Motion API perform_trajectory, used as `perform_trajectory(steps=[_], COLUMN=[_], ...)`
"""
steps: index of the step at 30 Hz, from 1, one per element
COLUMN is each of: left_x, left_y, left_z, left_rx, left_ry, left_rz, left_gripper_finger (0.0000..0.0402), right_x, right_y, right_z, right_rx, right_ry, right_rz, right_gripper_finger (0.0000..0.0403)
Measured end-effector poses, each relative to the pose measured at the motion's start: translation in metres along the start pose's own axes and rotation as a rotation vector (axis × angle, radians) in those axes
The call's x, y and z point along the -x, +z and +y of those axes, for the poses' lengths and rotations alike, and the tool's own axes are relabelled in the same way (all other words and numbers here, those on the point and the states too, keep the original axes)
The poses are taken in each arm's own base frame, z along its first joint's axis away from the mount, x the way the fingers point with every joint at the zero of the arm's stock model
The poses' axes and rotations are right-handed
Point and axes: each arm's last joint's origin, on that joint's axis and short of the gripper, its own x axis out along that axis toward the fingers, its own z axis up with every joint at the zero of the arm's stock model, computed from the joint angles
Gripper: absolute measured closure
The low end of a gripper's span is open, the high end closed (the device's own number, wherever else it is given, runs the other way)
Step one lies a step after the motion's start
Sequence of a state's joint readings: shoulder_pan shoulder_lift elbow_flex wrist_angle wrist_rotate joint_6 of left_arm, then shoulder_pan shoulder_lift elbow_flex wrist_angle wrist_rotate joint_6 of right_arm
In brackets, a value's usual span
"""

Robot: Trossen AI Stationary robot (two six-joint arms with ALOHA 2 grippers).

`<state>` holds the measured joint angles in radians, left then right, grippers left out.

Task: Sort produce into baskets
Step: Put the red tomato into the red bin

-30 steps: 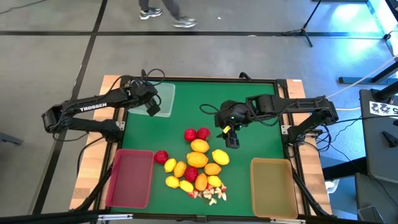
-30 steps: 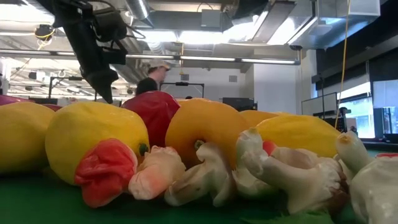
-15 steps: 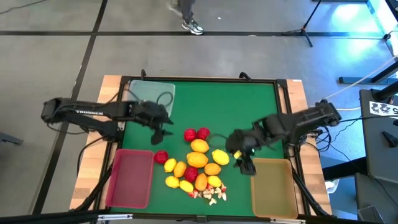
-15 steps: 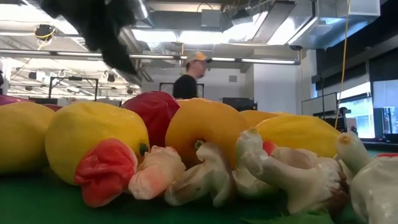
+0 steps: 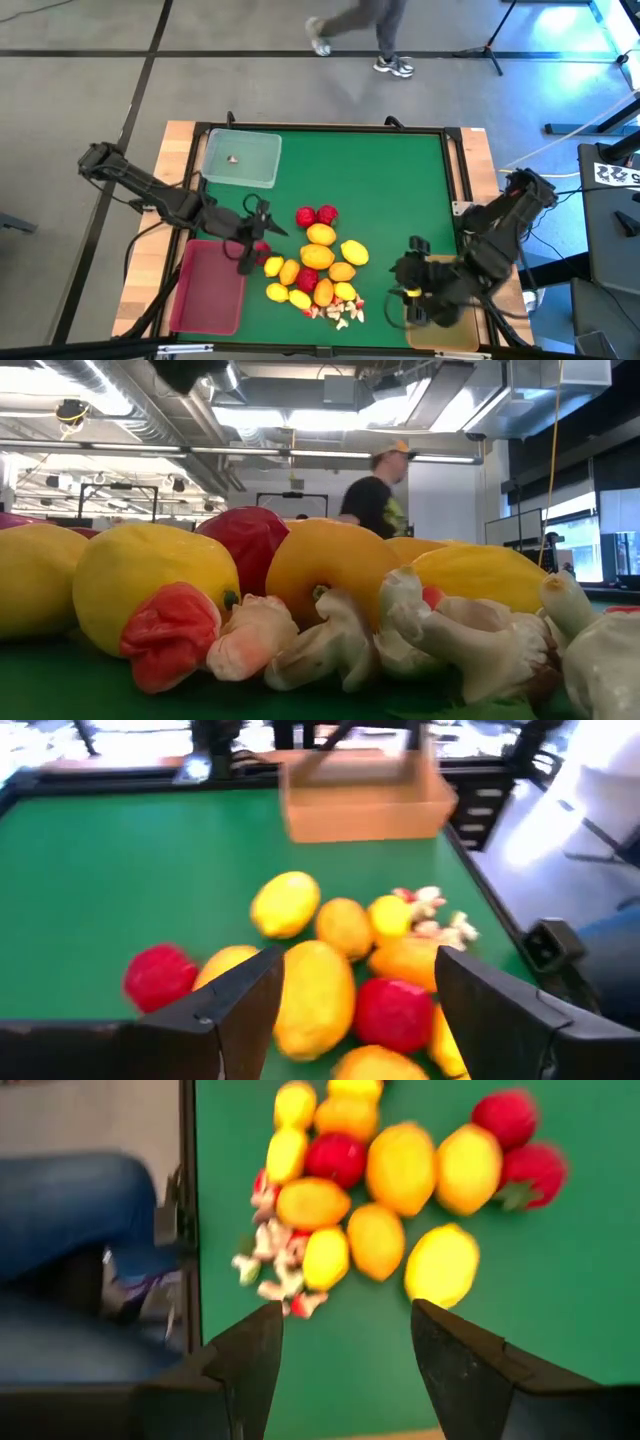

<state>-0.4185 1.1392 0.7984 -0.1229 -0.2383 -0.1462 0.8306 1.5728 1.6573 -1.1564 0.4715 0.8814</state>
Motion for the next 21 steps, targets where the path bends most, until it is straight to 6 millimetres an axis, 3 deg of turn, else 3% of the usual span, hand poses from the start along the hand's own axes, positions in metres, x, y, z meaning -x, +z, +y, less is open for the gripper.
perform_trajectory(steps=[9,13,17,21], left_x=[-0.056,-0.073,-0.080,-0.067], left_y=[0.030,0.023,0.010,-0.001], left_z=[-0.030,-0.034,-0.022,-0.001], left_rx=[-0.118,-0.175,-0.155,-0.084], left_ry=[-0.037,-0.038,0.072,0.204], left_rz=[0.186,0.327,0.432,0.554], left_gripper_finger=[0.0149,0.0149,0.0149,0.0149], right_x=[0.017,0.017,0.016,0.014], right_y=[-0.020,-0.019,-0.019,-0.020], right_z=[0.016,0.016,0.017,0.018], right_rx=[-0.018,-0.023,-0.027,-0.018], right_ry=[-0.072,-0.073,-0.069,-0.076], right_rz=[-0.190,-0.192,-0.194,-0.190], right_gripper_finger=[0.0182,0.0182,0.0182,0.0182])
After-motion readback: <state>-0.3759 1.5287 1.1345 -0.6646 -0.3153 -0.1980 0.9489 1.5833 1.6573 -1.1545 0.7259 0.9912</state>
